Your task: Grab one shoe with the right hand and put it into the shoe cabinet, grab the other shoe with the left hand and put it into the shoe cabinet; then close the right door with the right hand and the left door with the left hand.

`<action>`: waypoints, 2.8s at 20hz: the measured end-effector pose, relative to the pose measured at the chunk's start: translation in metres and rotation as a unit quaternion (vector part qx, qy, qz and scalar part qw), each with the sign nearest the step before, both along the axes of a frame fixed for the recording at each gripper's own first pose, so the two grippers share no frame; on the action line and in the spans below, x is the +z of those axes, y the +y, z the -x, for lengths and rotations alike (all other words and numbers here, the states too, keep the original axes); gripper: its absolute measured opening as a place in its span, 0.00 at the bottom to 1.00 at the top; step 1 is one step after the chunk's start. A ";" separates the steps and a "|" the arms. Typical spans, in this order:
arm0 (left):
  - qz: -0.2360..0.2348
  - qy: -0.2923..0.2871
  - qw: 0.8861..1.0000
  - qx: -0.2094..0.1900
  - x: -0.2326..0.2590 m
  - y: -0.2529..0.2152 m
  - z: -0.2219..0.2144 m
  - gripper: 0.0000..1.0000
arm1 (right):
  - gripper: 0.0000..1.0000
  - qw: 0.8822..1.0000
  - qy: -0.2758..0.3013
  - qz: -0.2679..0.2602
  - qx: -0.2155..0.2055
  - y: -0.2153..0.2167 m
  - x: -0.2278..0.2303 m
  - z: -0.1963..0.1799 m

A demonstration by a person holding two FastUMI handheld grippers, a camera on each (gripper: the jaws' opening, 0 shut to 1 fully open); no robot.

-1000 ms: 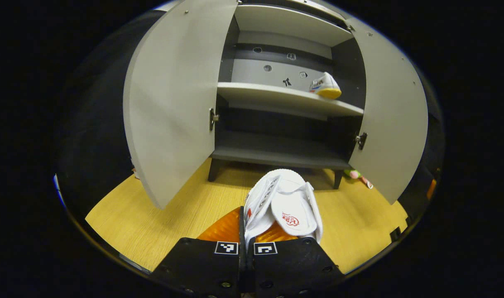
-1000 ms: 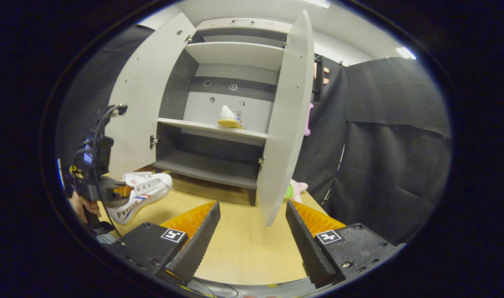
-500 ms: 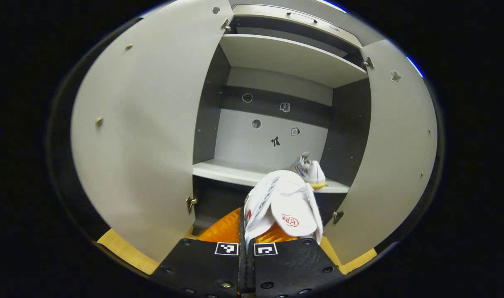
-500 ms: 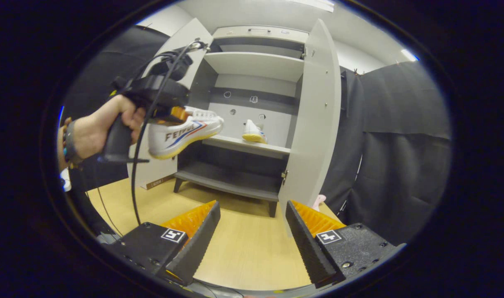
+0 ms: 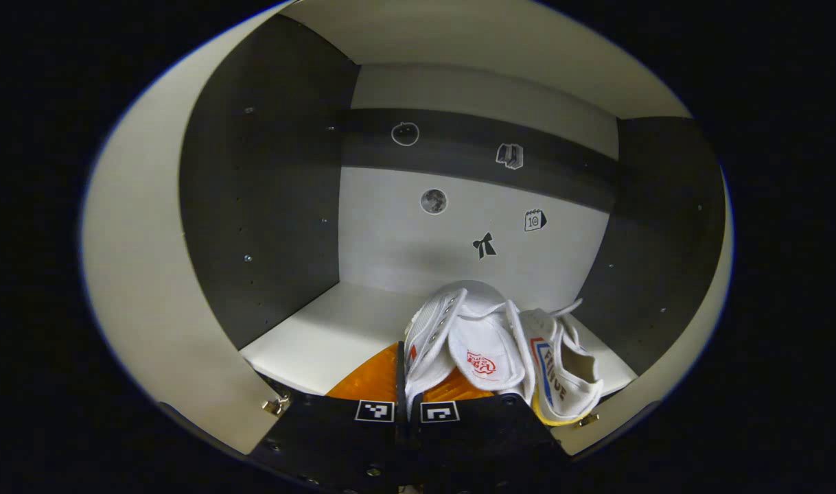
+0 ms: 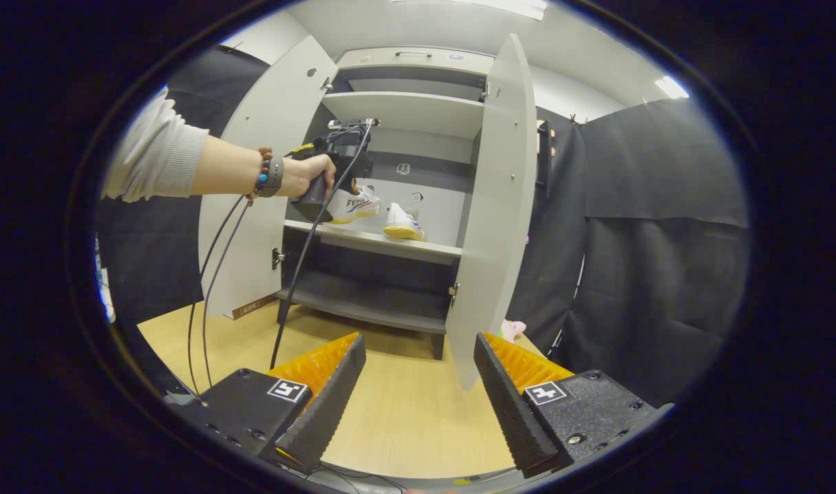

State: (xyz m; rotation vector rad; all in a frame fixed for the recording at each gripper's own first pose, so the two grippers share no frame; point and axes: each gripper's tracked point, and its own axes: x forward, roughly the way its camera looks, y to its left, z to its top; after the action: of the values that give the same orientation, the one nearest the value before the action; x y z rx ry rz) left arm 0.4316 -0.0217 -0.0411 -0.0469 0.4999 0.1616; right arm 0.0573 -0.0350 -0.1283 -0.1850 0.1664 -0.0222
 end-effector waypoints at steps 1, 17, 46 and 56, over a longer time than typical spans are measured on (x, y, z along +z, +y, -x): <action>-0.010 0.011 1.000 0.005 -0.006 0.002 -0.010 0.00 | 1.00 1.000 0.000 -0.001 -0.008 -0.005 0.000 0.001; 0.054 0.123 0.991 -0.006 -0.036 0.000 -0.026 0.30 | 1.00 0.999 0.024 -0.022 -0.032 -0.024 -0.017 0.004; -0.030 -0.239 0.969 -0.055 0.080 0.014 0.416 0.83 | 1.00 0.995 -0.074 -0.064 -0.010 -0.043 0.098 0.024; 0.004 -0.214 0.976 -0.045 0.038 0.017 0.469 0.90 | 1.00 0.984 -0.134 -0.073 -0.094 -0.178 0.211 -0.081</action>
State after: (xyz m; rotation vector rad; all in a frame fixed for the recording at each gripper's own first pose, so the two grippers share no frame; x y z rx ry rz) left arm -0.0379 -0.0049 -0.0031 -0.0656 0.0709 0.0578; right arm 0.1383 -0.2129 0.0830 -0.0178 -0.0845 -0.2206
